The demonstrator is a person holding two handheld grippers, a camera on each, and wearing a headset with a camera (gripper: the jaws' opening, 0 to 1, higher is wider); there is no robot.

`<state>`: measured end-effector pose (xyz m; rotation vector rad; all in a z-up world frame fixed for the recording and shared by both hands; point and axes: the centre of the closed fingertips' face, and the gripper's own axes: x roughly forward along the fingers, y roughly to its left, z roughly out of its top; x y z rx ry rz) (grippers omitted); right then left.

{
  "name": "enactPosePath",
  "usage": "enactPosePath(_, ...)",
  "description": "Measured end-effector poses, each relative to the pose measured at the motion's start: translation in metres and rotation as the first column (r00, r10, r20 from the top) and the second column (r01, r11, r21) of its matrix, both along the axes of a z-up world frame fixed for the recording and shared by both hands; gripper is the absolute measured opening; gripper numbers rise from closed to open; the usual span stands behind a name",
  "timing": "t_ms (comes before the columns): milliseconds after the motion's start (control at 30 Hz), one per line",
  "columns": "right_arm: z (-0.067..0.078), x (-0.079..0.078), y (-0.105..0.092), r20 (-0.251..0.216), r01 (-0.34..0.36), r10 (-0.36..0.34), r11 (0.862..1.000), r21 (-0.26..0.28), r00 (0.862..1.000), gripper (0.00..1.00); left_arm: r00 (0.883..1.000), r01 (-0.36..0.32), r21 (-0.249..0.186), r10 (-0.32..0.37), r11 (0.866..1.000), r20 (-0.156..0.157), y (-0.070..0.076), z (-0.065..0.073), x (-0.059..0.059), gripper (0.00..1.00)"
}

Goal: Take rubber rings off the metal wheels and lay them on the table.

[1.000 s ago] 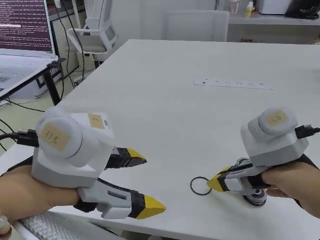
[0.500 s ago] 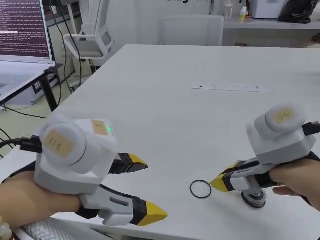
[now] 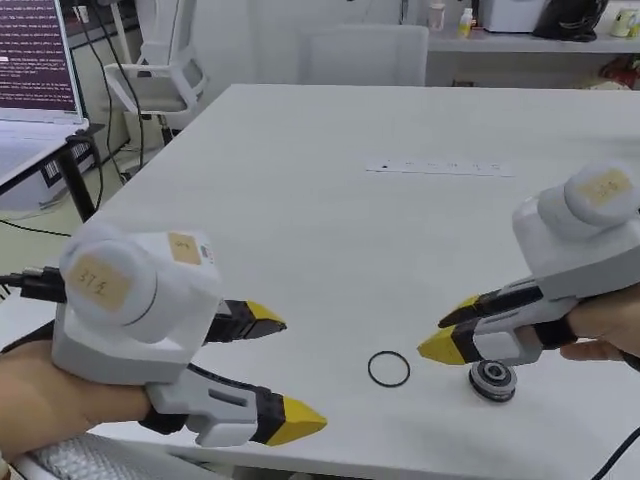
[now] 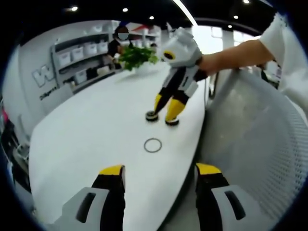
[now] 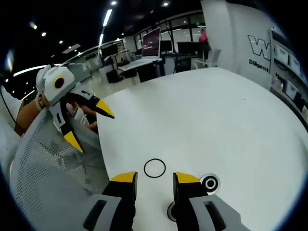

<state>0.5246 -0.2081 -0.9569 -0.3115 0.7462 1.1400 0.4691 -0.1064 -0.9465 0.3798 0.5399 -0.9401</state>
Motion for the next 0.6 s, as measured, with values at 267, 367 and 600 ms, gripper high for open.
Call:
enactPosePath(267, 0.026, -0.006, -0.017, 0.037, -0.03, 0.029, 0.999, 0.036, 0.999, 0.29, 1.0, -0.01, 0.016, 0.01, 1.0, 0.001, 0.002, -0.001, 0.0, 0.59)
enactPosePath(367, 0.031, -0.005, -0.022, 0.05, -0.036, 0.033, 0.998, 0.048, 0.998, 0.29, 1.0, -0.003, 0.035, 0.003, 0.999, 0.002, 0.002, -0.003, 0.0, 0.6)
enactPosePath(600, 0.04, 0.0, -0.038, 0.063, -0.018, 0.01, 0.993, 0.114, 0.998, 0.3, 0.999, 0.038, 0.074, -0.037, 0.997, -0.018, -0.002, -0.007, -0.005, 0.67)
